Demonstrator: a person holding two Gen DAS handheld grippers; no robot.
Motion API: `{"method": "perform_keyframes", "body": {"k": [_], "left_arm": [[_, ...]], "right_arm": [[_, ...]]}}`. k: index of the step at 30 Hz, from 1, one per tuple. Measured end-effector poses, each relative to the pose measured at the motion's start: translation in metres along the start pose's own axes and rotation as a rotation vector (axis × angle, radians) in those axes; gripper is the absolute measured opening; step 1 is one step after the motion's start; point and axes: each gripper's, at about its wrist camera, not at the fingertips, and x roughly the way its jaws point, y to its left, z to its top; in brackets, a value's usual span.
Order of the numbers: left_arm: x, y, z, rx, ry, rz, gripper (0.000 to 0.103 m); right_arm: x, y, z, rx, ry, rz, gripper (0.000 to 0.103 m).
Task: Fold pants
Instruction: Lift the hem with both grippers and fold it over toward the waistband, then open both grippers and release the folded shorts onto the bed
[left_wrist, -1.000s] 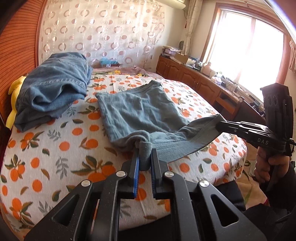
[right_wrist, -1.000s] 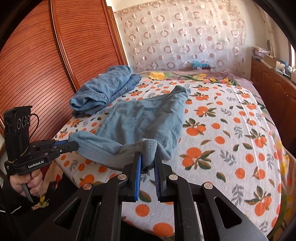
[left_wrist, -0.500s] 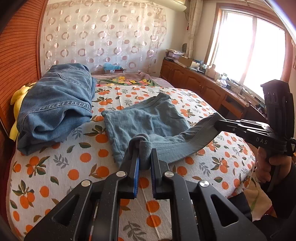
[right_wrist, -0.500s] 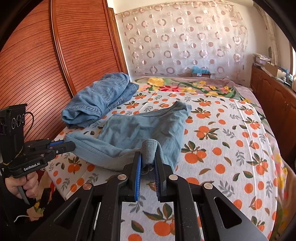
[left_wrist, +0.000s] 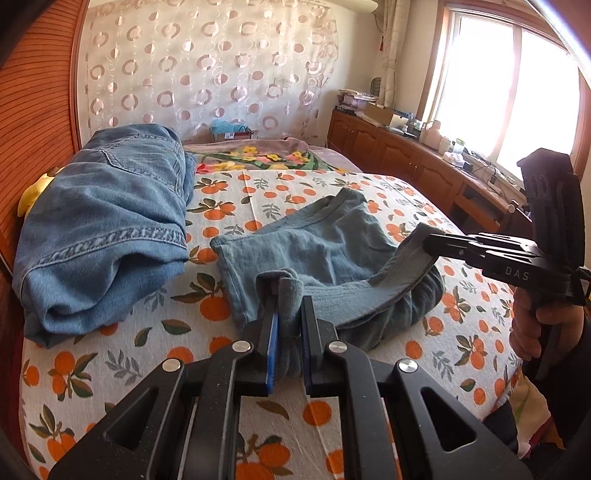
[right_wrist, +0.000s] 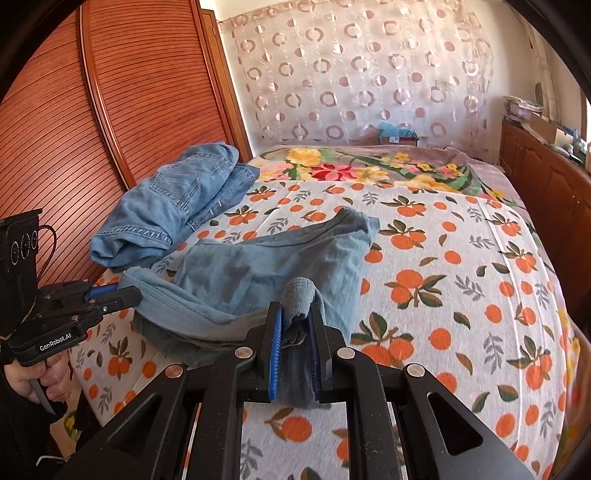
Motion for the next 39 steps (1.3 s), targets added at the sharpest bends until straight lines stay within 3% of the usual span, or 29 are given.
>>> {"method": "perform_keyframes", "body": {"k": [20,24,31,39], "left_arm": [[0.043,0.018,0.045,0.006,0.037,0.002,0.012],[0.048,0.021,0.050,0.000,0.040,0.004,0.012],[0.051,0.023,0.053,-0.016,0.051,0.004,0.012],[0.037,0.027,0.054,-0.031,0.022,0.025,0.035]], "right_arm": [[0.067,-0.033,0.042,0.018,0.022,0.022,0.013],[0.074,-0.038,0.048,0.026,-0.006,-0.002,0.006],[0.084,-0.047,0.051,0.031,0.016,0.015,0.006],[0.065,-0.042,0.041,-0.007,0.021,-0.016,0.017]]}}
